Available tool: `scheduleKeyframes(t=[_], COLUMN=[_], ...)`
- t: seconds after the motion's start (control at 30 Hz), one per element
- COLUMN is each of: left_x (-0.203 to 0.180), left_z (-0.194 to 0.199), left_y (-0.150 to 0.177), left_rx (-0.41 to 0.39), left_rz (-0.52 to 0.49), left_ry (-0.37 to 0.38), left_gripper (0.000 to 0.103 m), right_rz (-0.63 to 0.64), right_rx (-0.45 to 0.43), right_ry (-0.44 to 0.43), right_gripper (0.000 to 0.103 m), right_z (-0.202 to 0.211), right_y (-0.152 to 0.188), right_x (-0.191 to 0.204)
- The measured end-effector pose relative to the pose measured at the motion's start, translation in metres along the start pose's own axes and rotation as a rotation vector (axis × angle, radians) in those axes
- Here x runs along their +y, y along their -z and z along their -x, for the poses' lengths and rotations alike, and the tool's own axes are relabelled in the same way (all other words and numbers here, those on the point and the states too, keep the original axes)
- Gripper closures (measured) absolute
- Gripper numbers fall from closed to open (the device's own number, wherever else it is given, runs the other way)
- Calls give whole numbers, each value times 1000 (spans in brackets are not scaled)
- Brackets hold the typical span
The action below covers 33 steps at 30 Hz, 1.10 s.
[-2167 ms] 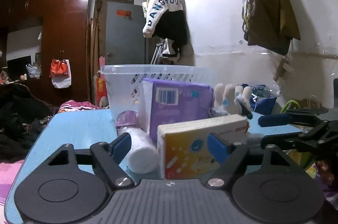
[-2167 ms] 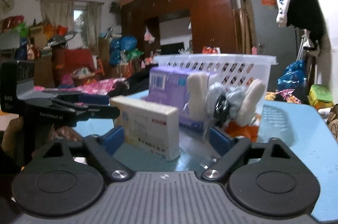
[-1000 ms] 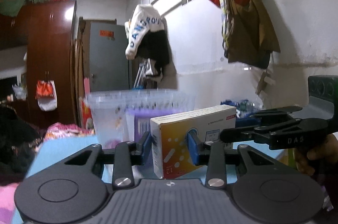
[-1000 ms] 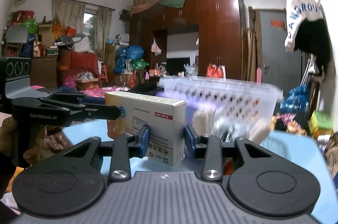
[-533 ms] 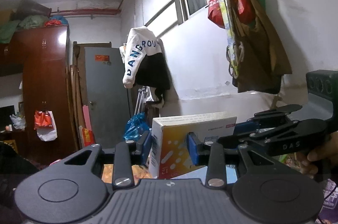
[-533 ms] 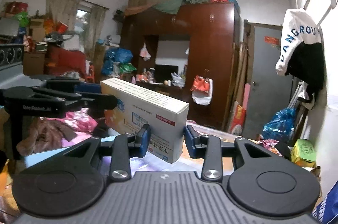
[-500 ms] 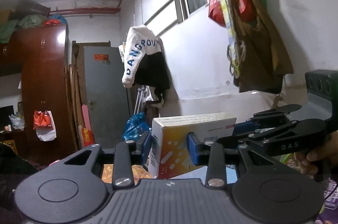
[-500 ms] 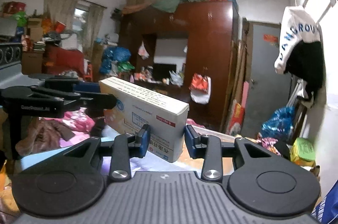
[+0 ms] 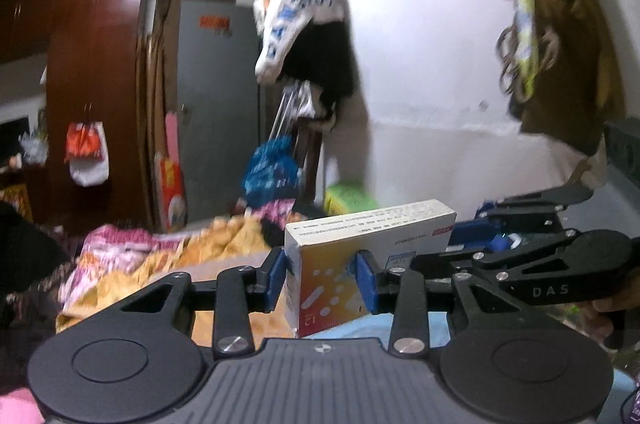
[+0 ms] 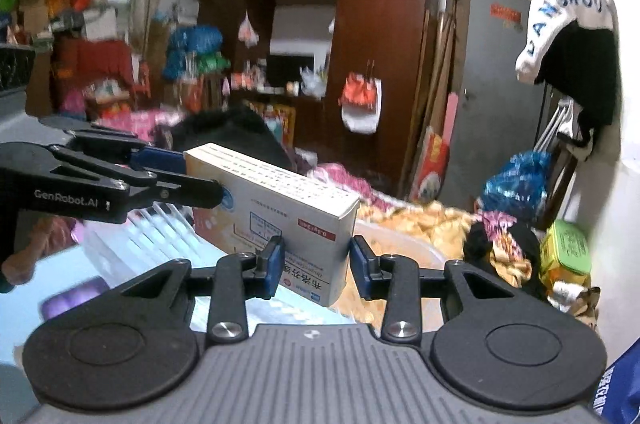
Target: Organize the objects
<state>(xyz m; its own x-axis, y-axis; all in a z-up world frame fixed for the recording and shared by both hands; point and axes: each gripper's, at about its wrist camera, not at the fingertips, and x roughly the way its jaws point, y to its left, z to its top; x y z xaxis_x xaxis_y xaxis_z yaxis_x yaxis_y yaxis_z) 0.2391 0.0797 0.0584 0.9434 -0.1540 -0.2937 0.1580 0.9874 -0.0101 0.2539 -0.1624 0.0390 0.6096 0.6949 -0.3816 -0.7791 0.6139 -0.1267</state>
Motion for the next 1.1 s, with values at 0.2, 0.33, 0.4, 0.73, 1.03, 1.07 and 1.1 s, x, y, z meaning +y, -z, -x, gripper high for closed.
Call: scheduleKeyframes(t=[0.2,0.33,0.4,0.73,1.03,1.07,1.1], left_x=[6,10,11,-53,-112,-114,-116], left_z=[-13,0,15,135,127,123,122], left_y=[8,10,8,75,110,109,112], left_rx=[65,11,-46,-162,-129,-129,-121], left_rz=[4,34,53,124,120,127,137], left_ry=[-33,-57,-79,2,7,13,22], left_gripper=[53,34,21,14,14,15,15], right_rz=[-11,-39,-84,-393,-444,-444,-440], right_rx=[57,-13,-63,-122,-201,-196,-186], right_ry=[-35,20,34,39,12,5,5], right_gripper=[60,13,0,0,5,8,14], right_z=[-8,21,47,178,189,184,178], right_y=[5,6,14,140,154,151,148], right_x=[-2,-9,-16,-5,6,5,6])
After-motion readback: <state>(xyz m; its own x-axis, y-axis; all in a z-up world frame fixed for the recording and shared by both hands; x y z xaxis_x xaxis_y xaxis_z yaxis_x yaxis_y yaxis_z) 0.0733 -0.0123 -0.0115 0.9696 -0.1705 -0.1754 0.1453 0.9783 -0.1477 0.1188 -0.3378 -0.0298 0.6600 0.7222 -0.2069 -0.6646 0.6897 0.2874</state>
